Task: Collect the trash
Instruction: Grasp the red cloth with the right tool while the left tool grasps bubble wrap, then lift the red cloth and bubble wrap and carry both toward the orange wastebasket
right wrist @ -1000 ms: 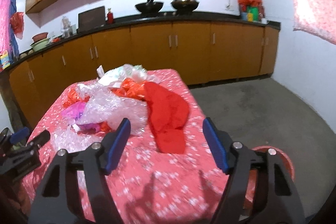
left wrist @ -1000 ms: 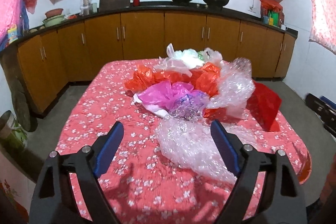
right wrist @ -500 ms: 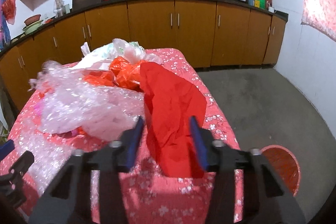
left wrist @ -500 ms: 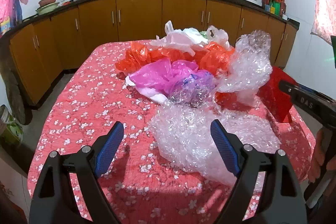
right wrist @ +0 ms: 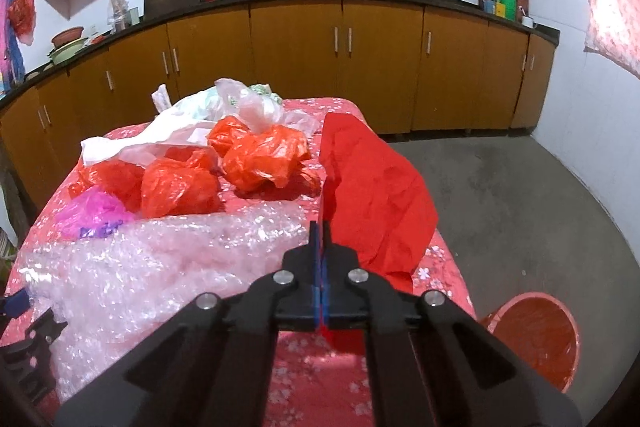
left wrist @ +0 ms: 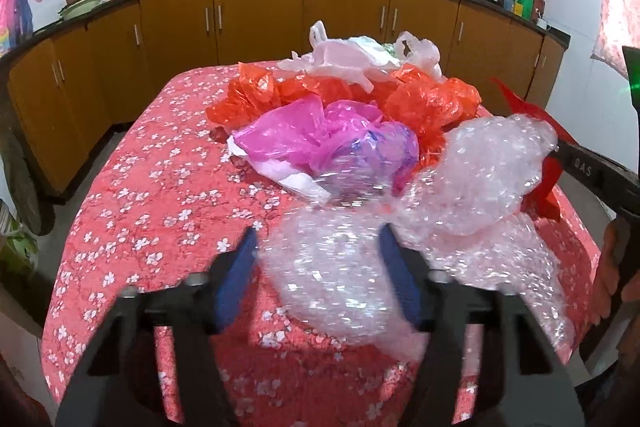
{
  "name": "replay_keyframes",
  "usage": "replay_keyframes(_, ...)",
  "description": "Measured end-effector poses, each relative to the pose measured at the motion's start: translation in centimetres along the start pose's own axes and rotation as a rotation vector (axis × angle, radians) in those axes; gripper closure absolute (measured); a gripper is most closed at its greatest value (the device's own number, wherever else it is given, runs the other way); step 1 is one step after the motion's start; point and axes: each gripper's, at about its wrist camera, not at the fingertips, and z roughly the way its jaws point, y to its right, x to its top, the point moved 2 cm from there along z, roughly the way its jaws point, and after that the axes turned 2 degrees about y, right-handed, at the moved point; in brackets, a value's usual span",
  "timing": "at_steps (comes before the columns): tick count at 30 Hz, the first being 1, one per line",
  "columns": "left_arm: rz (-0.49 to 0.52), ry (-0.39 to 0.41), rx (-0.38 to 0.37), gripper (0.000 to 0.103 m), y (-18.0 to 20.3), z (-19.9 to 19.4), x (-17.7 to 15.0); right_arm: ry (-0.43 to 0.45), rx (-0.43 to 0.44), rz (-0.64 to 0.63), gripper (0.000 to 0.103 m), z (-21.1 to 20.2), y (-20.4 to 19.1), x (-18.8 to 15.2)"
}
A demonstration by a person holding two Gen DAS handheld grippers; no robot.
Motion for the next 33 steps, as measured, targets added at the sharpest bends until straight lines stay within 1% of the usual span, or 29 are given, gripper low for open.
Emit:
replay_keyframes(1,0.003,-0.008,-0.005,0.068,0.0,0.2,0.0,0.0,0.005,-0.001,0.101,0.0,-0.1,0.0)
replay_keyframes(3,0.01,-0.009,-0.005,0.077,0.0,0.4,0.1,-0.003,0.013,-0.001,0.101,-0.1,-0.2,-0.1)
replay_keyframes(4,0.011,-0.006,-0.004,0.08,-0.2,0.5,0.2,-0.004,0.014,-0.005,0.101,-0.1,-0.3,-0.2)
replay_keyframes(7,0.012,0.012,0.014,0.084,-0.7,0.3,0.6,-0.001,0.015,-0.019,0.101,-0.2,-0.7,-0.3)
replay_keyframes(14,-0.018,0.076,0.087,0.086,-3.7,-1.1,1.9,0.03,0.024,-0.034,0.101,-1.0,-1.1,0.3)
replay_keyframes(20,-0.056,0.135,0.13,0.087,-5.4,-2.4,3.2,0.062,0.037,-0.046,0.101,-2.3,-1.3,0.9)
replay_keyframes(29,-0.079,0.222,0.17,0.087,-5.8,-4.9,5.2,0.111,0.051,-0.053,0.101,-4.9,-0.8,1.6)
replay_keyframes(33,-0.083,0.248,0.191,0.087,-5.9,-5.6,6.1,0.135,0.054,-0.058,0.101,-6.0,-0.6,1.8)
